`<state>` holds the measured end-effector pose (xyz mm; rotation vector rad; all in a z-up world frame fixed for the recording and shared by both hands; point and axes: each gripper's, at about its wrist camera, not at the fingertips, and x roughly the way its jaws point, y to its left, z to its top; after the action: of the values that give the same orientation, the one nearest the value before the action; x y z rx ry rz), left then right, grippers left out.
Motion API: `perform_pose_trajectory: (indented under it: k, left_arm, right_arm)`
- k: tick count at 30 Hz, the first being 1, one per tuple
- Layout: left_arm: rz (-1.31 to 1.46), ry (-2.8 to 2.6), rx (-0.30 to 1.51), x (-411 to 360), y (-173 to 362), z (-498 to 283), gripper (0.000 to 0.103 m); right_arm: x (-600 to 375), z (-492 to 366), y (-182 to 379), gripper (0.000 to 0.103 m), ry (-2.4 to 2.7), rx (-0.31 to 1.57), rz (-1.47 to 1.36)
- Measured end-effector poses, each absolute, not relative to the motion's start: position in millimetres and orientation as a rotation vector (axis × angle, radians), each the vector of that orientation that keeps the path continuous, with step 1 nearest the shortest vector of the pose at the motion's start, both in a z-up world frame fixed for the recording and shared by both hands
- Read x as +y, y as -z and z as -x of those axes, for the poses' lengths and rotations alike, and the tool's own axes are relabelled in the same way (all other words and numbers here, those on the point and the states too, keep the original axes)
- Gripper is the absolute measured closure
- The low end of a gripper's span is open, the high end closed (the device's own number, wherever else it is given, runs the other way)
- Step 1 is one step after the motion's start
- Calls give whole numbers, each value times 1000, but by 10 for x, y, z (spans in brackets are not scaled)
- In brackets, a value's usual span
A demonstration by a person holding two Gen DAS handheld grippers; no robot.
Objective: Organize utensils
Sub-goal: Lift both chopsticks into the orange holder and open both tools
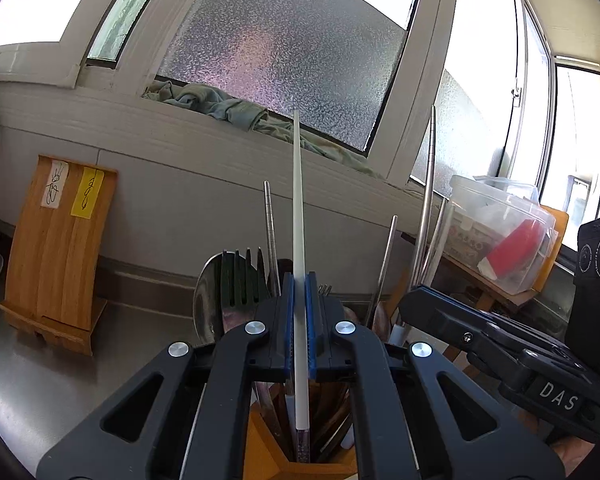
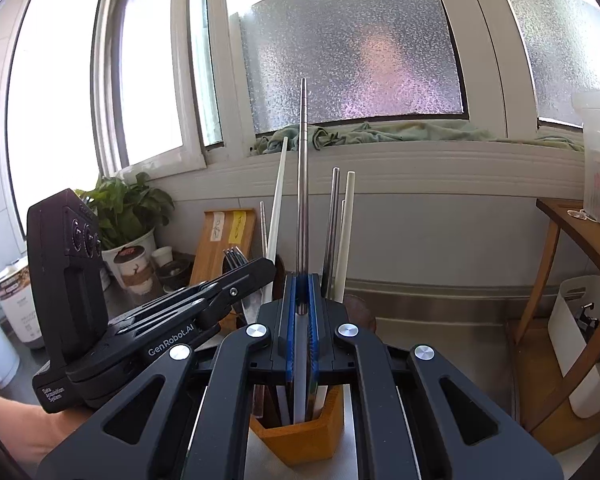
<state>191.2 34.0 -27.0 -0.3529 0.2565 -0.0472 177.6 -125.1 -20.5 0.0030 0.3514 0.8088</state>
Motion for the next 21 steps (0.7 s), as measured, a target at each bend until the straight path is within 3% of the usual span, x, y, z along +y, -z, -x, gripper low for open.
perform_pose_trajectory:
  k: [21]
  left_arm:
    - [296,164,365,281,379,-1675,98]
  right_arm:
    - [-1305,-1661,482,94,-795,460,62]
